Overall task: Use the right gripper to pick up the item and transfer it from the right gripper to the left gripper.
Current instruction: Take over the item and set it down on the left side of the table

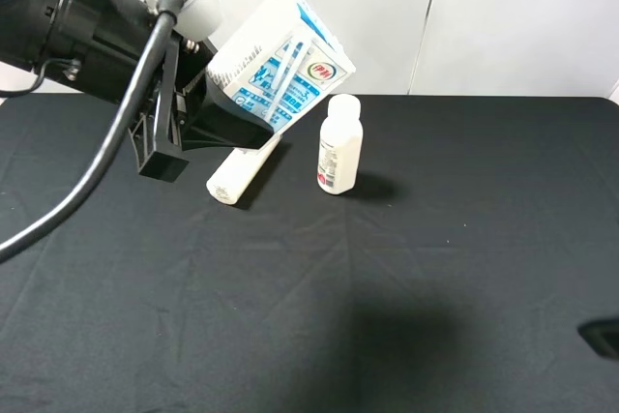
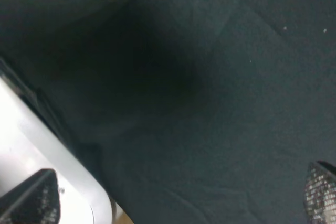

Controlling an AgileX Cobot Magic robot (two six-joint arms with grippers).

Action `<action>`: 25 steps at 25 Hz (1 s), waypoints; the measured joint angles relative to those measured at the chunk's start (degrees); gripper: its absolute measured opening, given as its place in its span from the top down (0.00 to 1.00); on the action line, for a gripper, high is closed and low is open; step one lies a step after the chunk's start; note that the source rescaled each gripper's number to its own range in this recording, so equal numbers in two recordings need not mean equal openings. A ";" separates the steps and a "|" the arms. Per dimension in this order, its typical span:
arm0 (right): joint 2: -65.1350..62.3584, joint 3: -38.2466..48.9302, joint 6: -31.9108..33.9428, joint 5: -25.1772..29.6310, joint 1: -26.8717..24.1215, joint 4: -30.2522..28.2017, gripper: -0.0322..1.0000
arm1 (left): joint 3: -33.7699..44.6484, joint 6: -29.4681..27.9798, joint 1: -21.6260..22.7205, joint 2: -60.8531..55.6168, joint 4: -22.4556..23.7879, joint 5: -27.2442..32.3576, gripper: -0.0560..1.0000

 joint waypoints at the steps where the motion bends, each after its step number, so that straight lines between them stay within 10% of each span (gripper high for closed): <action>1: -2.50 1.38 0.90 -0.68 0.00 0.00 0.00 | 0.00 0.00 0.00 0.00 0.00 0.00 0.95; 25: -28.12 9.81 13.38 -8.15 0.00 -7.44 0.00 | 0.00 -0.05 0.00 0.00 0.00 0.04 0.95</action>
